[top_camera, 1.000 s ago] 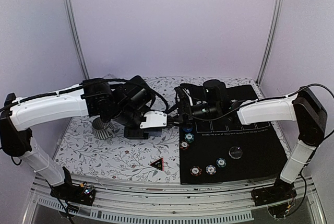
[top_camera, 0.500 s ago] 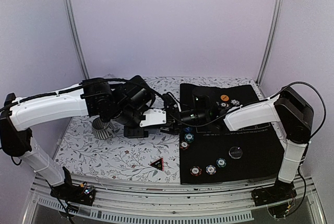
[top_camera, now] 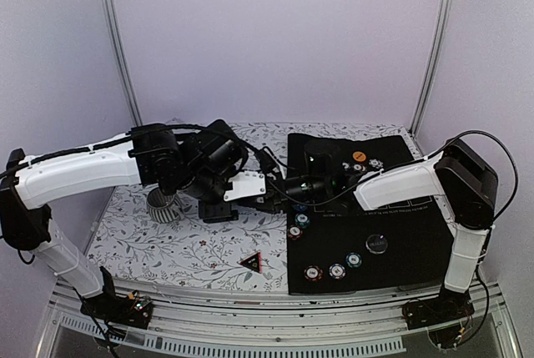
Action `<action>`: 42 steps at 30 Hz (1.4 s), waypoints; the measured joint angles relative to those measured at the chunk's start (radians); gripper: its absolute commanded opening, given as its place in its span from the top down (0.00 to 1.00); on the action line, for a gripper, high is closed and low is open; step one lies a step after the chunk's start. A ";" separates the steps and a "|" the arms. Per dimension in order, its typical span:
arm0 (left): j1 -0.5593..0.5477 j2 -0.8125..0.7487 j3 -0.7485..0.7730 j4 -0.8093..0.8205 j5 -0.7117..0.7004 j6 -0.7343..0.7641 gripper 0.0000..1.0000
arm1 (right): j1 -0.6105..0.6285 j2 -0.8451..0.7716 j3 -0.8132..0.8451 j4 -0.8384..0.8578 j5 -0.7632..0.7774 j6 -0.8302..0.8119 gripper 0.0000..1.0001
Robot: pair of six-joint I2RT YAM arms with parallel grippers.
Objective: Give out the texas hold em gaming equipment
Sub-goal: Pass from the left arm to the right, then pass from the right arm to the left
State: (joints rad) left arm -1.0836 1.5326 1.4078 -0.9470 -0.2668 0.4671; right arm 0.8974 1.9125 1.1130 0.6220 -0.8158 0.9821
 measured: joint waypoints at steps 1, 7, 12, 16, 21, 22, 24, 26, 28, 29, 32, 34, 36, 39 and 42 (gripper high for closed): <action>0.000 -0.002 0.000 0.003 0.011 -0.009 0.05 | 0.000 -0.012 0.000 -0.017 0.002 -0.014 0.98; -0.003 -0.068 -0.001 0.074 0.101 -0.074 0.02 | -0.039 -0.094 -0.007 -0.132 0.003 -0.110 0.98; 0.021 -0.198 -0.035 0.226 0.219 -0.178 0.02 | -0.112 -0.169 -0.006 -0.229 -0.042 -0.196 0.98; 0.204 -0.351 -0.163 0.460 0.430 -0.356 0.06 | -0.169 -0.208 0.042 -0.367 -0.076 -0.319 0.98; 0.362 -0.428 -0.318 0.734 0.647 -0.500 0.12 | -0.210 -0.235 0.144 -0.533 -0.102 -0.476 0.98; 0.362 -0.431 -0.354 0.785 0.684 -0.519 0.12 | -0.212 -0.238 0.160 -0.552 -0.108 -0.500 0.98; 0.362 -0.431 -0.417 0.876 0.741 -0.542 0.10 | -0.215 -0.246 0.187 -0.579 -0.127 -0.554 0.98; 0.364 -0.431 -0.504 1.005 0.799 -0.570 0.08 | -0.215 -0.254 0.195 -0.600 -0.146 -0.592 0.98; 0.365 -0.430 -0.571 1.101 0.840 -0.592 0.08 | -0.211 -0.260 0.196 -0.616 -0.157 -0.620 0.98; 0.365 -0.426 -0.604 1.153 0.861 -0.604 0.09 | -0.209 -0.261 0.196 -0.623 -0.159 -0.631 0.98; 0.365 -0.391 -0.654 1.282 0.911 -0.647 0.19 | -0.195 -0.262 0.198 -0.636 -0.159 -0.654 0.98; 0.366 -0.362 -0.657 1.340 0.936 -0.674 0.28 | -0.190 -0.264 0.203 -0.652 -0.156 -0.666 0.98; 0.372 -0.342 -0.658 1.388 0.950 -0.698 0.41 | -0.193 -0.264 0.209 -0.657 -0.154 -0.674 0.98; 0.369 -0.328 -0.671 1.478 0.976 -0.735 0.52 | -0.190 -0.267 0.213 -0.664 -0.154 -0.688 0.98; 0.358 -0.316 -0.679 1.538 0.994 -0.757 0.50 | -0.175 -0.267 0.220 -0.673 -0.155 -0.700 0.98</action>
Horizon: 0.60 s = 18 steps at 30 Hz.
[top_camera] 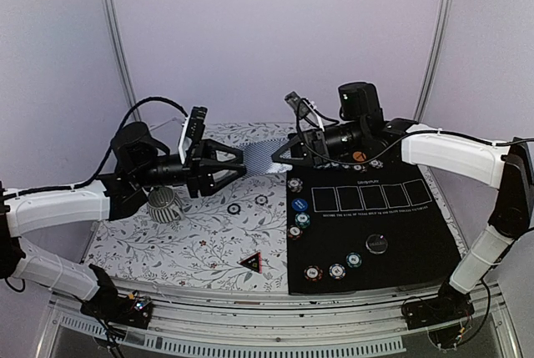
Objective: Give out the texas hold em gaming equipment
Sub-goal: Pass from the right arm to the left
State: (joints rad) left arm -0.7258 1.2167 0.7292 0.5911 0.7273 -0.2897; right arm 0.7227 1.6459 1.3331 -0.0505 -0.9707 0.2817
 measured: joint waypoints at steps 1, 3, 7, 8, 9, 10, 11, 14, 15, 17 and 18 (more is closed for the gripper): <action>-0.005 0.008 0.000 0.017 0.004 -0.004 0.50 | 0.008 0.000 0.004 -0.003 0.000 -0.006 0.98; -0.012 0.026 0.000 0.037 0.005 -0.015 0.51 | 0.022 0.000 0.017 -0.013 -0.008 -0.018 0.98; -0.013 0.047 0.000 0.062 0.013 -0.026 0.50 | 0.035 0.000 0.033 -0.043 0.010 -0.044 0.98; -0.013 0.047 -0.001 0.063 0.015 -0.026 0.47 | 0.036 0.000 0.033 -0.045 0.011 -0.048 0.98; -0.013 0.044 -0.004 0.065 0.018 -0.026 0.45 | 0.037 0.000 0.034 -0.047 0.012 -0.055 0.98; -0.013 0.040 -0.008 0.067 0.021 -0.022 0.43 | 0.038 0.000 0.034 -0.048 0.014 -0.060 0.98; -0.014 0.033 -0.014 0.068 0.022 -0.019 0.42 | 0.039 0.000 0.034 -0.049 0.016 -0.064 0.98; -0.014 -0.015 -0.044 0.068 0.019 0.002 0.42 | 0.048 0.000 0.034 -0.049 0.014 -0.080 0.98; -0.014 -0.043 -0.059 0.066 0.003 0.012 0.43 | 0.052 0.000 0.034 -0.049 0.012 -0.085 0.98; -0.014 -0.093 -0.078 0.059 -0.034 0.036 0.40 | 0.058 -0.001 0.035 -0.050 0.008 -0.093 0.98; -0.014 -0.108 -0.080 0.055 -0.052 0.046 0.35 | 0.061 -0.002 0.035 -0.051 0.007 -0.096 0.98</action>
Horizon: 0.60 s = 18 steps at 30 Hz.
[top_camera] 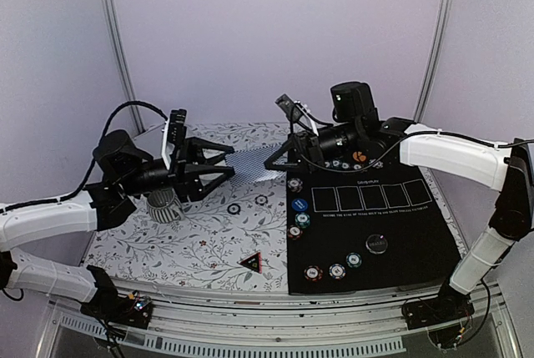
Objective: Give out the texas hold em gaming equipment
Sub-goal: Pass from the right arm to the left
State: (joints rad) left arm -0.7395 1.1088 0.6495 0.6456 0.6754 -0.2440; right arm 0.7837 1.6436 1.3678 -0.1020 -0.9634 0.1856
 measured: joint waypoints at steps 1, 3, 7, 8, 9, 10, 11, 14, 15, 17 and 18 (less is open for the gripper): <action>0.000 -0.012 0.000 -0.006 -0.026 0.010 0.28 | 0.002 -0.001 0.000 -0.002 0.000 -0.003 0.98; 0.000 -0.013 0.010 -0.031 -0.070 0.037 0.16 | 0.002 -0.002 0.000 -0.007 0.000 -0.008 0.98; 0.000 0.056 0.050 -0.103 -0.085 0.042 0.10 | 0.002 -0.009 0.000 -0.010 0.000 -0.016 0.98; 0.000 0.072 0.051 -0.114 -0.084 0.041 0.10 | 0.002 -0.012 0.000 -0.010 0.000 -0.018 0.98; 0.000 0.082 0.051 -0.128 -0.084 0.038 0.11 | 0.002 -0.017 0.000 -0.010 0.000 -0.019 0.98; 0.000 0.088 0.051 -0.139 -0.084 0.037 0.14 | 0.002 -0.021 0.000 -0.010 -0.001 -0.019 0.98; 0.000 0.090 0.051 -0.143 -0.084 0.035 0.17 | 0.002 -0.027 0.000 -0.010 -0.002 -0.020 0.98; -0.003 0.093 0.050 -0.140 -0.074 0.030 0.27 | 0.003 -0.044 0.000 -0.002 -0.011 -0.018 0.98; -0.006 0.098 0.050 -0.134 -0.063 0.027 0.30 | 0.004 -0.046 0.000 0.002 -0.012 -0.018 0.98; -0.020 0.111 0.050 -0.127 -0.042 0.021 0.37 | 0.011 -0.047 0.000 0.010 -0.014 -0.017 0.98; -0.026 0.118 0.050 -0.126 -0.031 0.018 0.41 | 0.015 -0.047 0.000 0.011 -0.015 -0.017 0.98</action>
State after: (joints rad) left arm -0.7658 1.2270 0.6998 0.5198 0.6441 -0.2260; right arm 0.7986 1.5967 1.3678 -0.0910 -0.9787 0.1684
